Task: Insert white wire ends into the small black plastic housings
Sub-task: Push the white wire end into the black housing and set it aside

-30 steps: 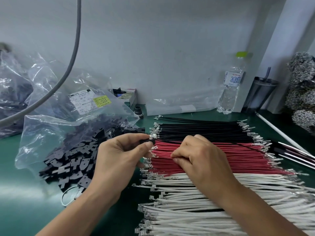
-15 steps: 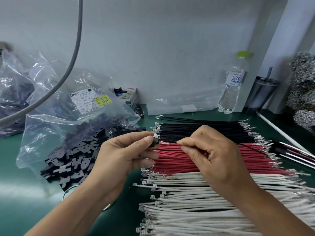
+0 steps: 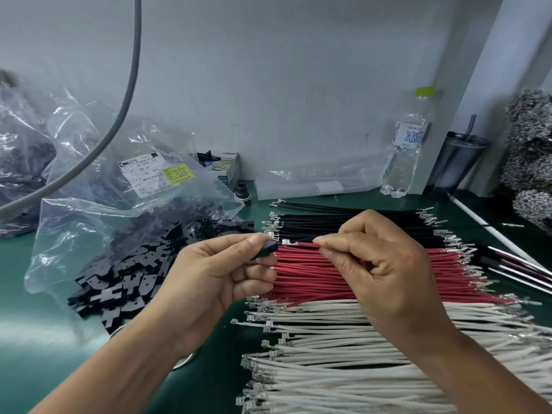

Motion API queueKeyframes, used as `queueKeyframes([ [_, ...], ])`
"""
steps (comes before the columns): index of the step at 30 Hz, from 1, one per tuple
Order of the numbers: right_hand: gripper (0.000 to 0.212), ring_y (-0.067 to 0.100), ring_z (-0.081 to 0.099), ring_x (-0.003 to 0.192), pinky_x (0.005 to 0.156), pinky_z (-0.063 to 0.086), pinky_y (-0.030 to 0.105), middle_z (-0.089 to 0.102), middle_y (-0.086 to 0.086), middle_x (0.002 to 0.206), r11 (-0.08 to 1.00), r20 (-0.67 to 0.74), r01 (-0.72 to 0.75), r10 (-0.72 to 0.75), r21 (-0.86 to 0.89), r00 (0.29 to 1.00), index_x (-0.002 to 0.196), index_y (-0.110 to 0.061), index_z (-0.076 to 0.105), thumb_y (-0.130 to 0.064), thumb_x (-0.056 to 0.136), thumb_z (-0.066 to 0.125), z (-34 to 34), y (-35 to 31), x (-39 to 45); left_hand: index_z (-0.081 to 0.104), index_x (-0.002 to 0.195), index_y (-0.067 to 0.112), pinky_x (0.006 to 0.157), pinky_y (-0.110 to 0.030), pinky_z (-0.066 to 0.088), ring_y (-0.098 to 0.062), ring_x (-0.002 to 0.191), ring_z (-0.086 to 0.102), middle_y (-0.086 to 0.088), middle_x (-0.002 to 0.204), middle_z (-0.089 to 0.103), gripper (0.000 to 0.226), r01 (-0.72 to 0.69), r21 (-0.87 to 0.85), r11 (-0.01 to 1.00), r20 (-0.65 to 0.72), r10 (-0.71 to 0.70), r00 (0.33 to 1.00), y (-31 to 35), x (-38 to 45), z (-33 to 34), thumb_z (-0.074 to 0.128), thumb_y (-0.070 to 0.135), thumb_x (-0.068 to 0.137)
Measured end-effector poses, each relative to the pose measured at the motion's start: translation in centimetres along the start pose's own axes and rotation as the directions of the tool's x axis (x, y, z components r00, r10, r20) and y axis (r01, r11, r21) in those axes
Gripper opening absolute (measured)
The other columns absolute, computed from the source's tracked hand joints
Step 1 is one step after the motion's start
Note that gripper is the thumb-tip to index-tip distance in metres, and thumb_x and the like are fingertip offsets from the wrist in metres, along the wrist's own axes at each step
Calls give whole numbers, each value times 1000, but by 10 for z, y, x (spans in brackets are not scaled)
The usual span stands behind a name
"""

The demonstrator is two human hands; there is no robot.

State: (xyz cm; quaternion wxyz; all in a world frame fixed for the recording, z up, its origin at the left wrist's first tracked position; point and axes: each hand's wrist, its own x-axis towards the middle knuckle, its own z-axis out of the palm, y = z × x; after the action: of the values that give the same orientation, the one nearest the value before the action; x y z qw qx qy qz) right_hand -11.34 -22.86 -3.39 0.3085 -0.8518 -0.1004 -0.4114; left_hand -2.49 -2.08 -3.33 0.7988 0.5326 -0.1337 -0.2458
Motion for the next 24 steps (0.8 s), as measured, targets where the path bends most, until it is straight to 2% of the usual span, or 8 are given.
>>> queueKeyframes([
  [8,17,14,63,75,61,54,35,61,-6,84,1000,22,6,-6,-29,1000,99,-15,81,-24,91,68,-1,-1,-1,79,100,1,58,-26,61,-20,63,70,-18,83,73,32,35,6,999,42,-35,999,0,-1,0,78,24,77],
  [17,15,13,63,76,62,53,27,61,-8,84,1000,25,-14,14,-12,1000,98,-16,81,-23,90,69,-1,-2,0,79,101,0,56,-26,60,-20,61,68,-17,83,72,36,54,-4,999,43,-53,998,-1,0,1,79,27,77],
  [24,13,14,61,74,59,53,32,60,-5,82,997,31,34,-32,-64,999,98,-15,81,-20,92,71,-3,-3,0,78,102,-1,55,-26,59,-20,61,68,-17,82,71,37,64,-6,998,58,-64,996,-1,0,0,79,27,78],
])
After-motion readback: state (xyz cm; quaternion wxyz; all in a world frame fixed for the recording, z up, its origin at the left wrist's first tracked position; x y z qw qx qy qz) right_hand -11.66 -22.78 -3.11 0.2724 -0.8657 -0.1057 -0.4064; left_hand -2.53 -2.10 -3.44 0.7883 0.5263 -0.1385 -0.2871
